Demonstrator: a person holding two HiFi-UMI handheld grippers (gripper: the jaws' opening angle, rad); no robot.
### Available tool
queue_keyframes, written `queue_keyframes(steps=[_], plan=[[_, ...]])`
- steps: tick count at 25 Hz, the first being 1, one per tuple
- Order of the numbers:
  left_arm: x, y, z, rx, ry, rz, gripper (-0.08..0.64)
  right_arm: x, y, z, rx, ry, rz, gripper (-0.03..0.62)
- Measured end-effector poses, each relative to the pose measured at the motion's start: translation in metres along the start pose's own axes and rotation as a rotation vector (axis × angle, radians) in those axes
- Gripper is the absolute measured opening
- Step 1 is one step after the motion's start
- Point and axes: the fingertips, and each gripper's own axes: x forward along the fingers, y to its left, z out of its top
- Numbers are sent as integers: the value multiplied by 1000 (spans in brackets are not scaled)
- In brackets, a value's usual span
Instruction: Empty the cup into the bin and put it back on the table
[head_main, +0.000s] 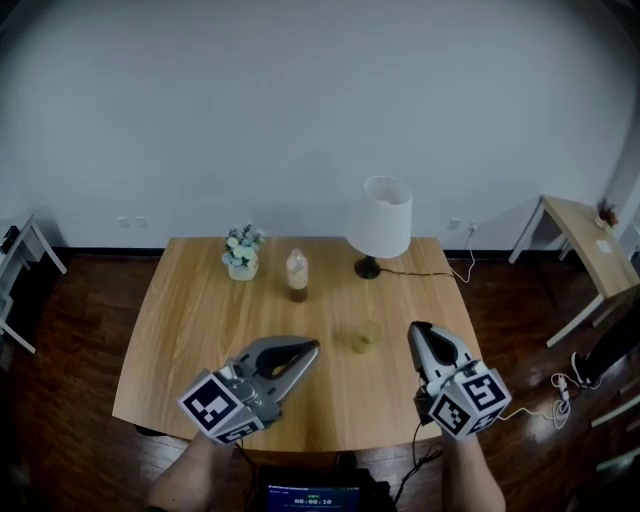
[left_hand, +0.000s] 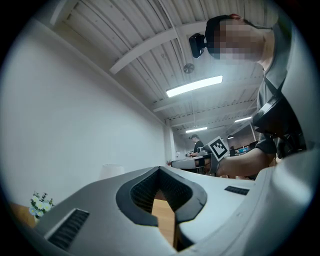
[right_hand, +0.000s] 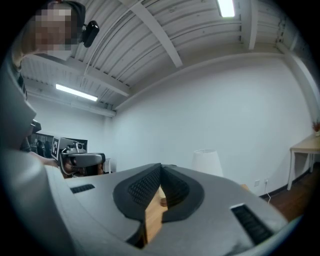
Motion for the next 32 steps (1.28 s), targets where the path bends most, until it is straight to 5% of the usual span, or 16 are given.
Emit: queue_keyframes(steps=[5,14,27,32], plan=[[20,15,-28,-27,56,77,0,19,-25,-20,4,42,35,2],[52,42,-86,-122,142,239,0,48,-55,-77,25,167,152,175],[52,86,-171,-239,265,351,2,88,-71,-157,43,314,182,341],[53,93,-201,-270,302,330,2,105,-77,-197,18,384,176,342]])
